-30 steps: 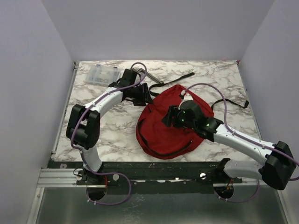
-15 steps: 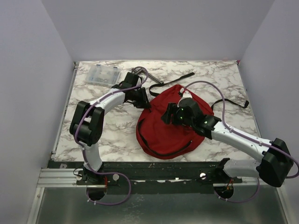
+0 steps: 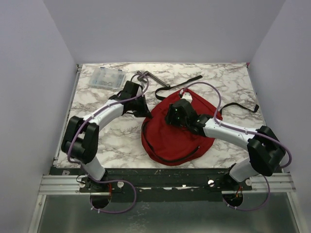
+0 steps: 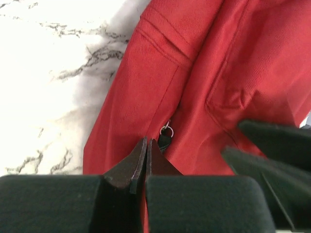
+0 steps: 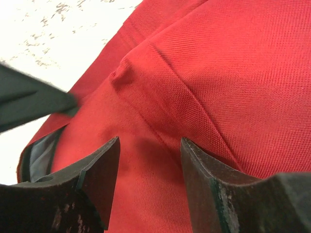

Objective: Pack the student bag
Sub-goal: Zip the student bag at the center of the board.

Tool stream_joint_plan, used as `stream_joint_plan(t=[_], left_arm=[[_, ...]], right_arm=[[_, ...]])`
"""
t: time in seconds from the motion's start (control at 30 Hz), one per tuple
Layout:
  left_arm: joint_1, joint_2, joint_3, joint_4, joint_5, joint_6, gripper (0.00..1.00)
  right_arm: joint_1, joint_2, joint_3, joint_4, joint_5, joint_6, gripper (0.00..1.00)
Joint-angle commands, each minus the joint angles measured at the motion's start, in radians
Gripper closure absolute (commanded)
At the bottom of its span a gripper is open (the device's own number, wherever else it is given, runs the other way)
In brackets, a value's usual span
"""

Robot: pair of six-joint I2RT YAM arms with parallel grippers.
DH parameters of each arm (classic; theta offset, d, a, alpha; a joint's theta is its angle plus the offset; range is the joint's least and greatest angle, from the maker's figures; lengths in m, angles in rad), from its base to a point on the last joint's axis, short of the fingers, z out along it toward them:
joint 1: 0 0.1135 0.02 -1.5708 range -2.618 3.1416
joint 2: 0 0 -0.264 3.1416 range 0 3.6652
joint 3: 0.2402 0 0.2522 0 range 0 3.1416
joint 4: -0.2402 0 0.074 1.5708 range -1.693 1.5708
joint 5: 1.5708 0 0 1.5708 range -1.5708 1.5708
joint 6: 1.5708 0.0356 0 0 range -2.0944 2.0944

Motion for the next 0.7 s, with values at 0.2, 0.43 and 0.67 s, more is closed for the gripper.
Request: stream_joint_plan(t=[0.2, 0.43, 0.67], left_arm=[[-0.004, -0.371, -0.222, -0.023, 0.03, -0.017, 1.0], [-0.018, -0.558, -0.431, 0.049, 0.121, -0.152, 1.0], [-0.044, -0.7, -0.531, 0.084, 0.136, -0.226, 1.0]], right_arm=[[-0.052, 0.101, 0.063, 0.044, 0.239, -0.041, 0.44], [-0.065, 0.121, 0.107, 0.032, 0.205, -0.157, 0.44], [-0.053, 0.13, 0.216, -0.134, 0.001, -0.263, 0.38]])
